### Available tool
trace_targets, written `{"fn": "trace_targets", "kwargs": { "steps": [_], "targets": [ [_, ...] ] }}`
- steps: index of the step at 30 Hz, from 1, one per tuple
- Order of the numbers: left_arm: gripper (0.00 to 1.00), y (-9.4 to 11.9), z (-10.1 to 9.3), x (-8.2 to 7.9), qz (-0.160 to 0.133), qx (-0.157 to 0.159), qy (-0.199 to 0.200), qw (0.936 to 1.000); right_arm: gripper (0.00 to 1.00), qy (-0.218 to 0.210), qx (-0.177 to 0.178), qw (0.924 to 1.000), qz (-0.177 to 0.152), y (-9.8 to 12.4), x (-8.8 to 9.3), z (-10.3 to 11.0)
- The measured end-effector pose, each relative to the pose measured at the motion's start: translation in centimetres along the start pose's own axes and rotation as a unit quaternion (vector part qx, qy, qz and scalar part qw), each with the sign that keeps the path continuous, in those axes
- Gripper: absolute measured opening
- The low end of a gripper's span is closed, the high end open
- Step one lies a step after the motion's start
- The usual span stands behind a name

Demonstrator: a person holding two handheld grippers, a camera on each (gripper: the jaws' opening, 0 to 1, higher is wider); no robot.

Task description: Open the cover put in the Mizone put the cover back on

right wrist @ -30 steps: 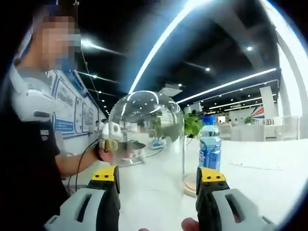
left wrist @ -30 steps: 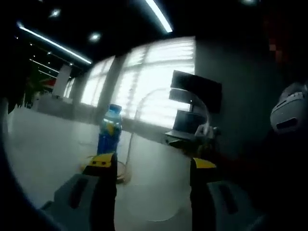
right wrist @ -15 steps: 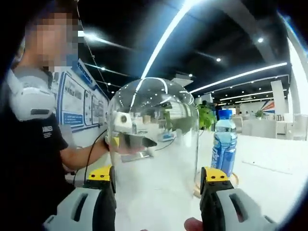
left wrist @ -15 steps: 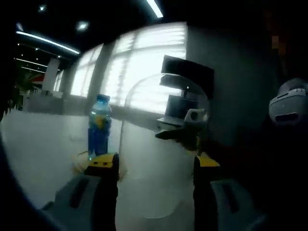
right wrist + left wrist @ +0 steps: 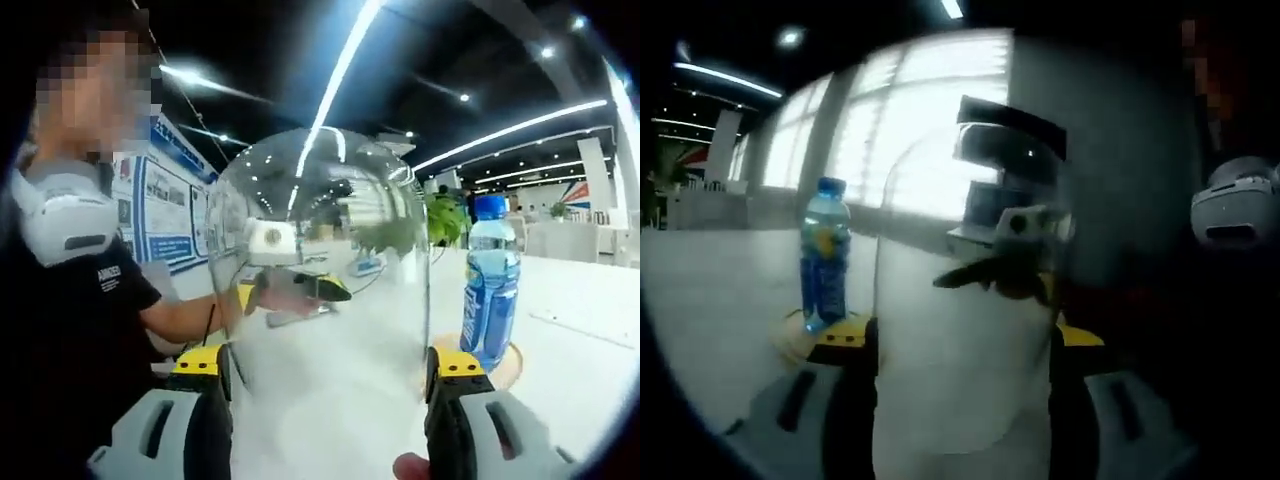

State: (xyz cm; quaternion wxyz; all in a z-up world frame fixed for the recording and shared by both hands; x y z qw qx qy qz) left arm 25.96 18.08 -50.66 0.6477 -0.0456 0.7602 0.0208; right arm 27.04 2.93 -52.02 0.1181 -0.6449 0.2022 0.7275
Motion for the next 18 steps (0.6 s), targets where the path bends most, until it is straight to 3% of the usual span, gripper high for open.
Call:
{"fn": "trace_targets", "kwargs": {
  "steps": [7, 18],
  "targets": [
    [0.66, -0.9, 0.1, -0.5, -0.015, 0.020, 0.005, 0.9997, 0.78, 0.010, -0.010, 0.9997, 0.021, -0.6, 0.1, 0.1],
    [0.77, -2.4, 1.0, 0.1, 0.002, 0.044, -0.006, 0.9990, 0.84, 0.018, -0.021, 0.9996, 0.009, -1.6, 0.3, 0.2]
  ]
}}
Point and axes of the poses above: the point that each gripper's makers call its tool centre point, and the gripper's own axes: y roughly backward along the fingers, z roughly to its left, x roughly out of its underside, the point moved 4 cm from there along y, roughly backward along the fingers, and after that the axes turned 14 degrees about x, right-handed, at the moved point
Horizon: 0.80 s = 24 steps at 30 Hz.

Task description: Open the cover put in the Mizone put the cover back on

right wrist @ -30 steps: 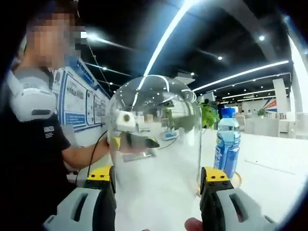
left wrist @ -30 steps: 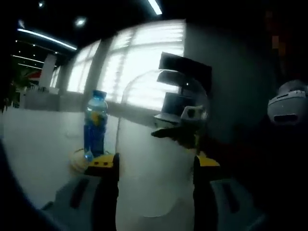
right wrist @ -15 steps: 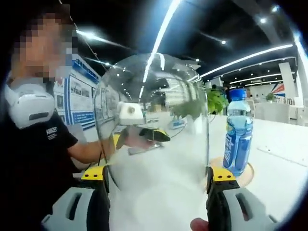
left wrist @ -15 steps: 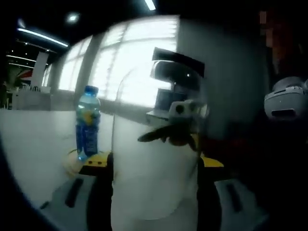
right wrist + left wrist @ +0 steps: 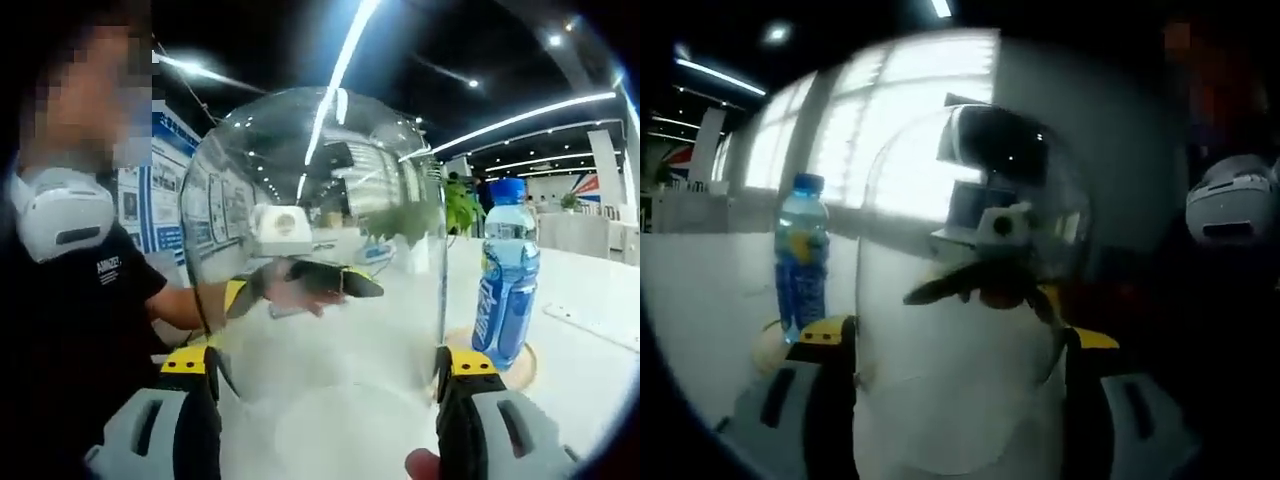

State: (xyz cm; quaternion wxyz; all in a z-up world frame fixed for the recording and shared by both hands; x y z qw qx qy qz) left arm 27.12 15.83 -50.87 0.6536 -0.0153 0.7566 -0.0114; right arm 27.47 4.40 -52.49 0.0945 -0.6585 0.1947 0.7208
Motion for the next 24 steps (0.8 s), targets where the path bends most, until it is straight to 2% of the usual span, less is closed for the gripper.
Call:
{"fn": "trace_targets", "kwargs": {
  "steps": [5, 12, 16, 24],
  "targets": [
    [0.77, -0.11, 0.11, 0.12, -0.002, 0.006, -0.007, 1.0000, 0.89, 0.009, -0.007, 0.9998, -0.016, -0.83, -0.05, 0.10],
    [0.77, -0.28, 0.60, 0.20, 0.006, 0.015, -0.013, 0.9998, 0.90, 0.011, -0.015, 0.9994, -0.028, -0.86, -0.09, 0.01],
    [0.76, -0.37, 0.81, 0.35, 0.000, 0.023, -0.018, 0.9996, 0.90, 0.010, -0.011, 0.9992, -0.036, -0.86, -0.10, -0.02],
    [0.76, -0.40, 0.76, 0.29, -0.001, 0.029, -0.022, 0.9993, 0.90, 0.018, -0.014, 0.9995, -0.022, -0.95, -0.14, 0.09]
  ]
}}
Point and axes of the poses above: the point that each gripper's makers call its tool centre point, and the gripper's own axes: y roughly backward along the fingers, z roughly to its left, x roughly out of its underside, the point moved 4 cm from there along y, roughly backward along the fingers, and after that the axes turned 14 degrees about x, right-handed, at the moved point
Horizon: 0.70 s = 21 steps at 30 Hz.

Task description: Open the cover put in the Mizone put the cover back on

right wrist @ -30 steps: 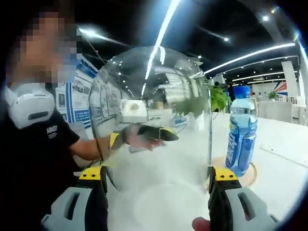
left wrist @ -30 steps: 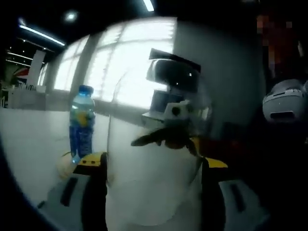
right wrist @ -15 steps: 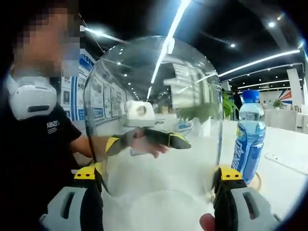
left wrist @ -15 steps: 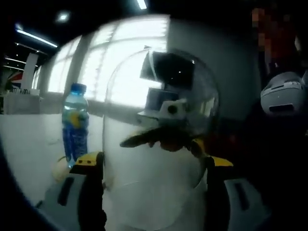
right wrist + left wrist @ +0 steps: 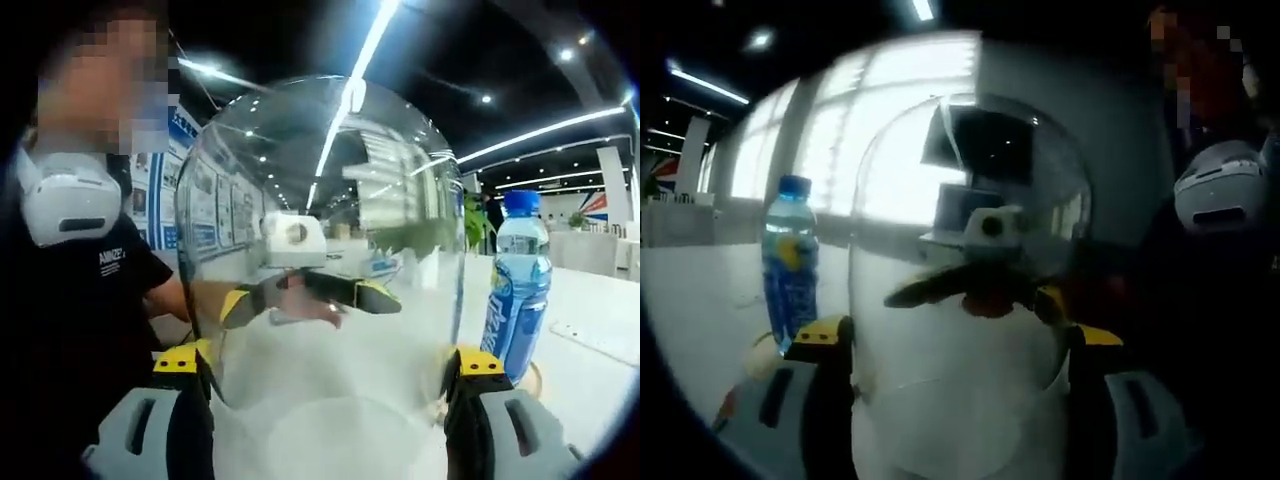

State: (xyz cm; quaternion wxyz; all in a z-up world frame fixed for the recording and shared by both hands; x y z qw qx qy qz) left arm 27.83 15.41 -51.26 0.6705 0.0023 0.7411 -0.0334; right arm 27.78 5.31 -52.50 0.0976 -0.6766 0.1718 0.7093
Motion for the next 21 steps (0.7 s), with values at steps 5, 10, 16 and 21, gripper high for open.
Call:
{"fn": "trace_targets", "kwargs": {
  "steps": [5, 10, 16, 21],
  "targets": [
    [0.78, -0.3, -0.3, 0.0, 0.003, 0.002, 0.000, 1.0000, 0.90, 0.002, 0.006, 1.0000, 0.005, 0.1, 0.1, 0.3],
    [0.77, -0.6, -0.3, 0.1, -0.004, -0.006, -0.004, 1.0000, 0.90, -0.004, 0.002, 0.9997, -0.024, 0.1, 0.1, 0.1],
    [0.76, -0.6, -0.4, -0.1, 0.013, -0.011, -0.003, 0.9998, 0.90, -0.003, -0.008, 0.9996, -0.028, -0.3, -0.2, -0.1],
    [0.75, -0.4, 0.1, -0.1, 0.006, -0.007, -0.001, 1.0000, 0.90, 0.003, -0.027, 0.9996, -0.010, -0.4, -0.1, -0.7]
  ]
}}
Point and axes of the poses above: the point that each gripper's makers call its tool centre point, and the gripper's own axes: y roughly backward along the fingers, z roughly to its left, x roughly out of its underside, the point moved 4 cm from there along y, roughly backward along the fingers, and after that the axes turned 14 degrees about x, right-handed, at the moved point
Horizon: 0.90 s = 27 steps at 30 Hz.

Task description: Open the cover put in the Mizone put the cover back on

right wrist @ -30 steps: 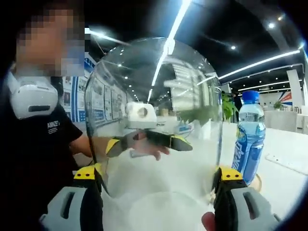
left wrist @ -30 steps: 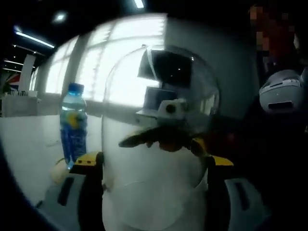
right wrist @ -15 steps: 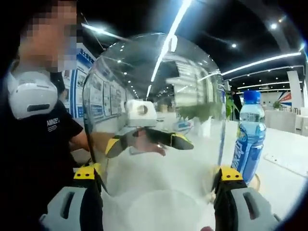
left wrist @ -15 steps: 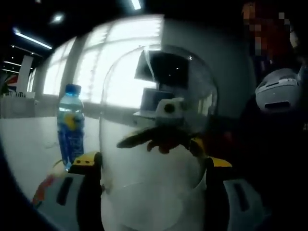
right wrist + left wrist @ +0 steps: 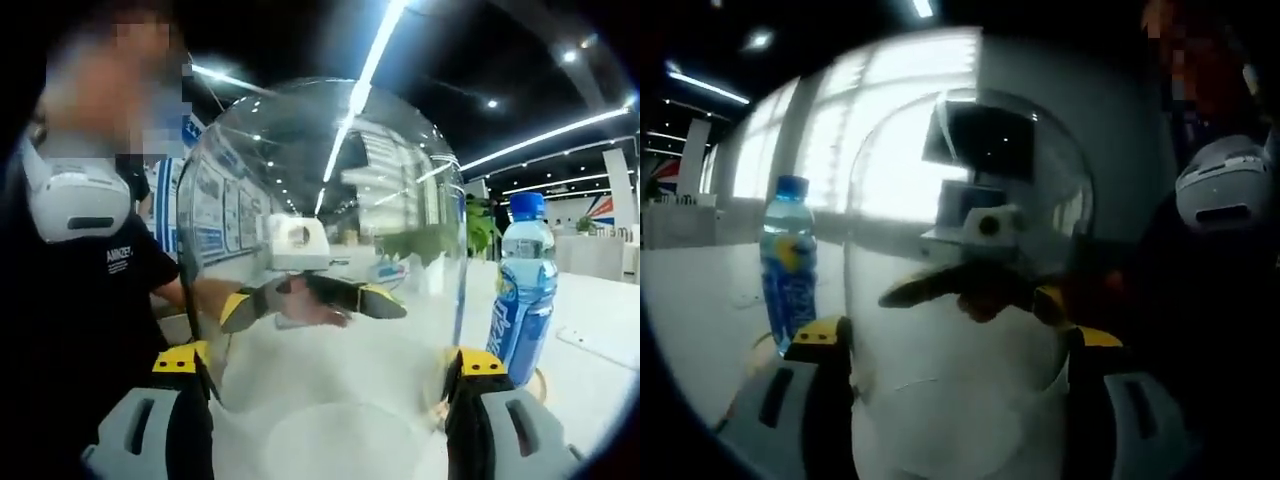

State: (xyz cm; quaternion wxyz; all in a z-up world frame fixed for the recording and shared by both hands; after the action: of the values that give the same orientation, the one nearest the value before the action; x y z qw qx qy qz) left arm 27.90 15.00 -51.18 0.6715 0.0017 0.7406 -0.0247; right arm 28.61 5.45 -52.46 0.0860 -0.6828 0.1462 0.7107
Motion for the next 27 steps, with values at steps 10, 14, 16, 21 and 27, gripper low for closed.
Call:
{"fn": "trace_targets", "kwargs": {
  "steps": [10, 14, 16, 21, 27],
  "targets": [
    [0.74, -0.3, 0.4, -0.1, -0.009, 0.012, 0.008, 0.9999, 0.91, -0.002, -0.036, 0.9993, -0.008, 0.1, 0.0, -0.4],
    [0.75, -0.5, 0.5, -0.2, -0.003, 0.012, 0.005, 0.9999, 0.91, -0.007, -0.041, 0.9989, -0.022, -0.1, -0.1, -0.2],
    [0.75, -0.7, 0.3, -0.2, 0.004, 0.009, 0.002, 0.9999, 0.91, -0.006, -0.041, 0.9989, -0.021, -0.2, -0.1, -0.1],
    [0.76, -0.6, 0.4, -0.2, -0.003, -0.003, -0.001, 1.0000, 0.91, -0.008, -0.039, 0.9990, -0.019, -0.4, -0.1, 0.0],
    [0.76, -0.4, -0.5, -1.4, -0.020, -0.006, 0.003, 0.9998, 0.91, -0.034, -0.042, 0.9981, -0.029, -0.6, -0.5, 0.7]
  ]
}}
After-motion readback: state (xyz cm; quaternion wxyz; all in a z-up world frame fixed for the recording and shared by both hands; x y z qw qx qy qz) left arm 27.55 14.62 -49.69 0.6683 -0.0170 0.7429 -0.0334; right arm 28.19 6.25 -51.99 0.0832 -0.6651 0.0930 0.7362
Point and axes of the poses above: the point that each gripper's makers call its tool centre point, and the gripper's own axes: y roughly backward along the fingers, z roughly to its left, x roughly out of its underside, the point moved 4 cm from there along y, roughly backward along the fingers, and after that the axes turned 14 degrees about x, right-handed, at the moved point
